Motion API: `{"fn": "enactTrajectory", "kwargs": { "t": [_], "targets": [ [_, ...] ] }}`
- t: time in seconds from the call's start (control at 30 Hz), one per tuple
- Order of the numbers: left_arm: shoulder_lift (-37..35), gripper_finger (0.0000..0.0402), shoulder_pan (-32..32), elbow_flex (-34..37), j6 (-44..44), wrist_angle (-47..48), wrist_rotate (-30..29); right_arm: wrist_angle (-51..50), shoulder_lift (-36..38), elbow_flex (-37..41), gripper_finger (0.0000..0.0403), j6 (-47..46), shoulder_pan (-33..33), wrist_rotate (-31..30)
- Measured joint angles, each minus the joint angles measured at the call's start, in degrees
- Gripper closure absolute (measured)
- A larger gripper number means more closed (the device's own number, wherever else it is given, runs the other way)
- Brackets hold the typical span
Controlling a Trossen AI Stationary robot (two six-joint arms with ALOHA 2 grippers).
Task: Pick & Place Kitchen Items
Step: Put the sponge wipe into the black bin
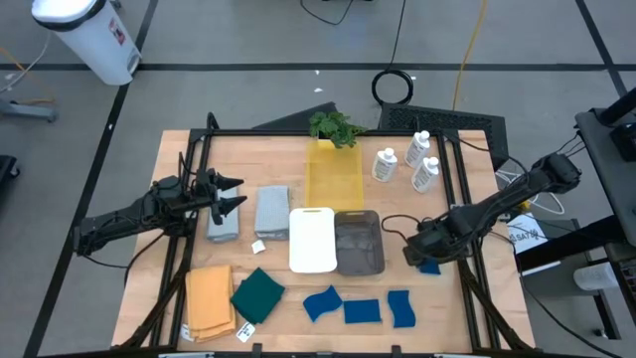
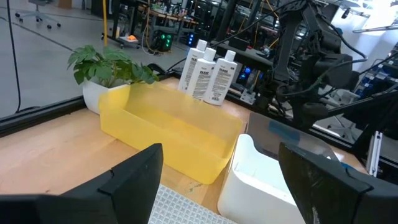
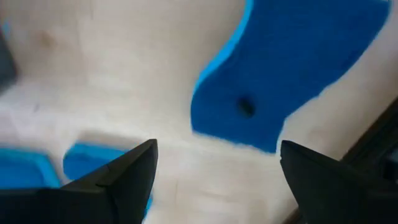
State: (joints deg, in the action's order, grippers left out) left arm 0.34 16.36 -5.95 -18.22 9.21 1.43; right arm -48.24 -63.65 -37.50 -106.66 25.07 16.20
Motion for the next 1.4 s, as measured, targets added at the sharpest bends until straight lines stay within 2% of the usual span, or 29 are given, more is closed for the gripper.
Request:
{"fn": "enactTrajectory", "kwargs": {
  "t": [0.13, 0.23, 0.53, 1.1, 1.23, 1.4],
  "targets": [
    [0.02, 0.0078, 0.00, 0.01, 0.00, 0.02, 0.01, -3.45, -3.06, -0.02, 0.0090, -0.24, 0.31, 0.19],
    [0.01, 0.0078, 0.00, 0.02, 0.00, 0.01, 0.02, -4.94, -5.43, -0.02, 0.0090, -0.29, 0.29, -2.61],
    [0.02, 0.0078, 0.00, 0.01, 0.00, 0.02, 0.02, 0.83, -12.16, 1.27, 0.0090, 0.63, 0.29, -4.83],
    [0.02, 0.0078, 0.00, 0.01, 0.00, 0.02, 0.02, 5.19, -12.88, 10.34, 0.0091, -1.96, 0.42, -7.88],
    [0.02, 0.0078, 0.00, -0.01, 0.00, 0.01, 0.01, 5.38, -12.71, 10.51, 0.0108, -1.70, 0.66, -8.47],
    [0.02, 0.0078, 0.00, -0.01, 0.00, 0.02, 0.02, 5.96, -12.03, 10.72, 0.0160, -1.46, 0.66, -9.00]
  ]
}}
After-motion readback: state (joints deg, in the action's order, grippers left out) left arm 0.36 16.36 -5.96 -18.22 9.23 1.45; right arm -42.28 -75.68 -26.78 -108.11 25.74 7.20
